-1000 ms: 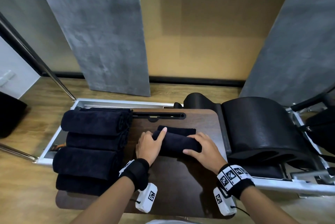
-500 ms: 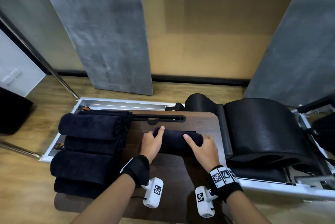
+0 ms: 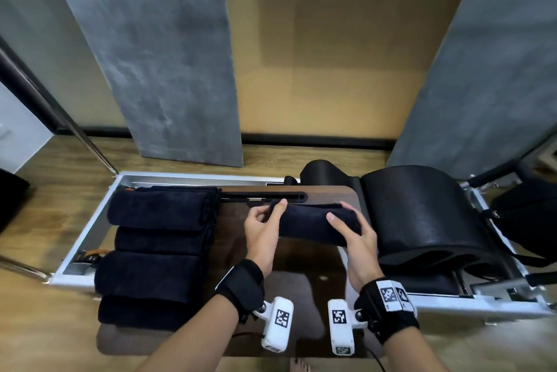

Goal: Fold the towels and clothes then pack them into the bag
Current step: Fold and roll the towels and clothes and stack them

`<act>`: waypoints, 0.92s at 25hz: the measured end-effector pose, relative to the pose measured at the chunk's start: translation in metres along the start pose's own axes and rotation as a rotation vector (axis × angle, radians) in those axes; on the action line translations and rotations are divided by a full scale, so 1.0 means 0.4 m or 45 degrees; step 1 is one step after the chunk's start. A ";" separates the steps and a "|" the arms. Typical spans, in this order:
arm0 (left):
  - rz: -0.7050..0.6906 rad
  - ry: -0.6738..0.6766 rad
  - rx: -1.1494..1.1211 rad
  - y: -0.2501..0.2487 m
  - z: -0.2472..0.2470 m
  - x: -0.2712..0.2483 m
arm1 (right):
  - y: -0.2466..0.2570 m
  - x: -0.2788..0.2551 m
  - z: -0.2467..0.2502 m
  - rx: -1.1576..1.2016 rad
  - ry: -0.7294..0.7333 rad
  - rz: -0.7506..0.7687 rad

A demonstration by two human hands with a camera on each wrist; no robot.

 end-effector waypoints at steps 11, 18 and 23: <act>-0.498 -0.034 0.170 -0.369 0.254 -0.156 | 0.151 -0.273 -0.293 -0.110 0.039 0.158; -0.497 -0.396 0.125 -0.462 0.618 -0.100 | 0.059 -0.390 -0.593 -0.189 0.208 0.058; -0.302 -0.452 0.188 -0.459 0.707 -0.009 | -0.009 -0.372 -0.657 -0.201 0.075 0.014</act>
Point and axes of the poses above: each hand's wrist, its own x-axis towards the middle knuckle, its own z-axis out of the back of the hand, y = z × x, the point moved 8 cm from there along x, towards the middle knuckle, and after that the axes turned 9 degrees about -x, right-handed, at the moved point
